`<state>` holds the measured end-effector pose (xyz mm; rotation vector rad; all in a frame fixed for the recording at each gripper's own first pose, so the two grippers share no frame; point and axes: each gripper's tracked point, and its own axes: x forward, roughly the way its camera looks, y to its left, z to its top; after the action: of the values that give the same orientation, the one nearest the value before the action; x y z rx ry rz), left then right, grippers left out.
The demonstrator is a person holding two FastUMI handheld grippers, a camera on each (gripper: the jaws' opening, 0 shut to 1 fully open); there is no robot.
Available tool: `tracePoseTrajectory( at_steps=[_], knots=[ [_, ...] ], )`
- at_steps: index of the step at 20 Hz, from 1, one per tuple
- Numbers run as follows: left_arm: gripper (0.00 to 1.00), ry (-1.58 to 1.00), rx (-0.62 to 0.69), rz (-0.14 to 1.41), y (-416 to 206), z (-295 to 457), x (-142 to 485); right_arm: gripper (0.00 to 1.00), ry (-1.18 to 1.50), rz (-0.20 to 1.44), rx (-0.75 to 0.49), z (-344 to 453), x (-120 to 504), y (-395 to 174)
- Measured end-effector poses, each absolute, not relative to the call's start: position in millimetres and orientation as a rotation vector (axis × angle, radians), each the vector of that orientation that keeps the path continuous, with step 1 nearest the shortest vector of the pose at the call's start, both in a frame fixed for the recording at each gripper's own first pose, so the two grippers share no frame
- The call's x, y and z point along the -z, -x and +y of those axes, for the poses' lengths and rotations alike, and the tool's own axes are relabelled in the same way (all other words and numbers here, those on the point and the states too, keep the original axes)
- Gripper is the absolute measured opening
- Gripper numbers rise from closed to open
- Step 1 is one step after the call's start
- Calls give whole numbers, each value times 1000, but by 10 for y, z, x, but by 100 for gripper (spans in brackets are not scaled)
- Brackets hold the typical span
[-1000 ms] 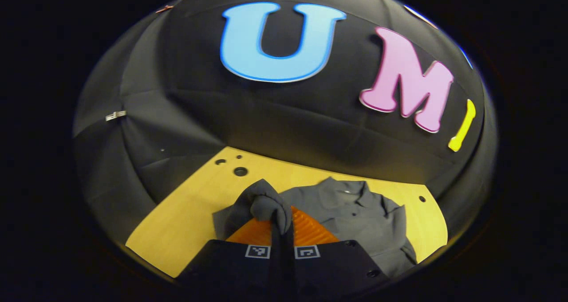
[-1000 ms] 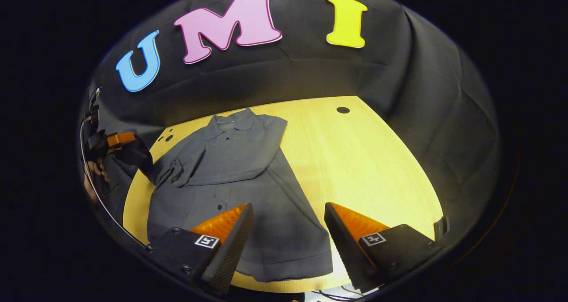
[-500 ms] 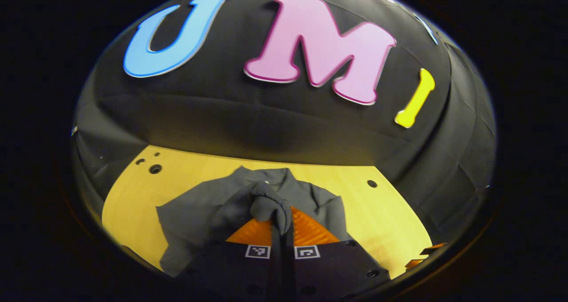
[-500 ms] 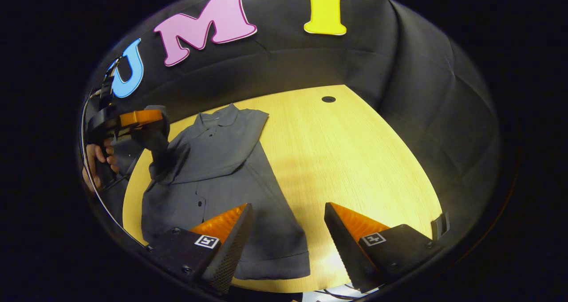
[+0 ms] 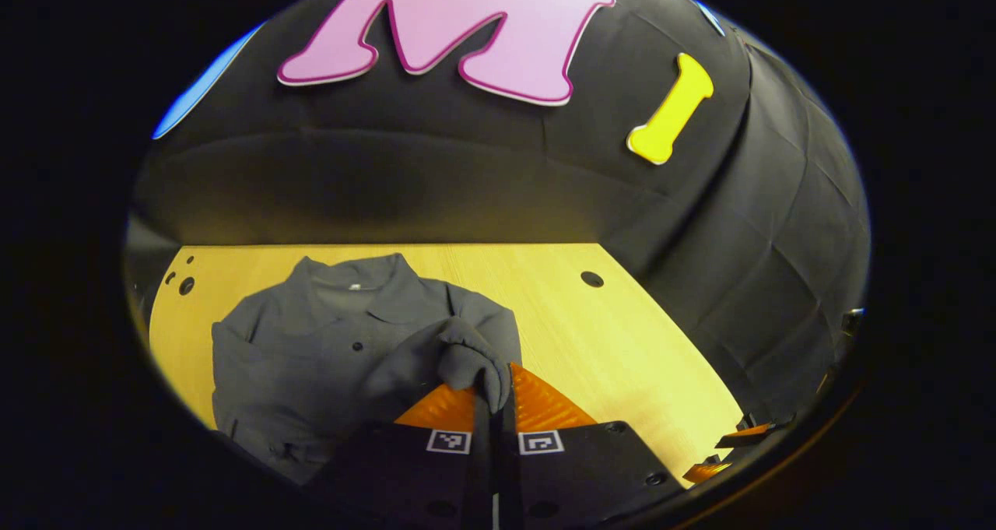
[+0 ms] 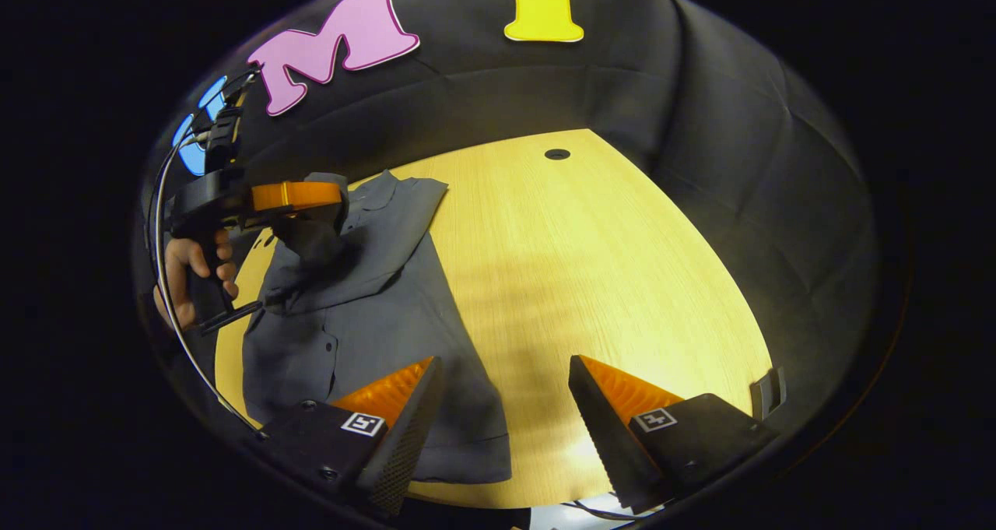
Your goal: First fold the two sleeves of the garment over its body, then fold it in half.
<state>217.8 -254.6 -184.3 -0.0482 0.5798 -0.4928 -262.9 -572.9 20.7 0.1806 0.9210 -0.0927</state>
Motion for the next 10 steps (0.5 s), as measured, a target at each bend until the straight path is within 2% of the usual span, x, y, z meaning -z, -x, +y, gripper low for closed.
tracePoseTrajectory(
  at_steps=[5,7,8,9,10],
  knots=[
    [18,66,473,620,-2221,-2599,2008,99,-183,935,69,-5720,-155,2633],
    [42,64,449,604,-2225,-2489,2015,99,-181,949,48,-5683,-126,2626],
    [51,61,439,593,-2176,-2394,1994,99,-181,953,33,-5655,-124,2614],
    [70,49,416,578,-2157,-2252,1987,99,-179,957,15,-5587,-116,2578],
    [80,32,388,563,-2110,-2082,1987,99,-178,965,-3,-5520,-102,2572]
  ],
)
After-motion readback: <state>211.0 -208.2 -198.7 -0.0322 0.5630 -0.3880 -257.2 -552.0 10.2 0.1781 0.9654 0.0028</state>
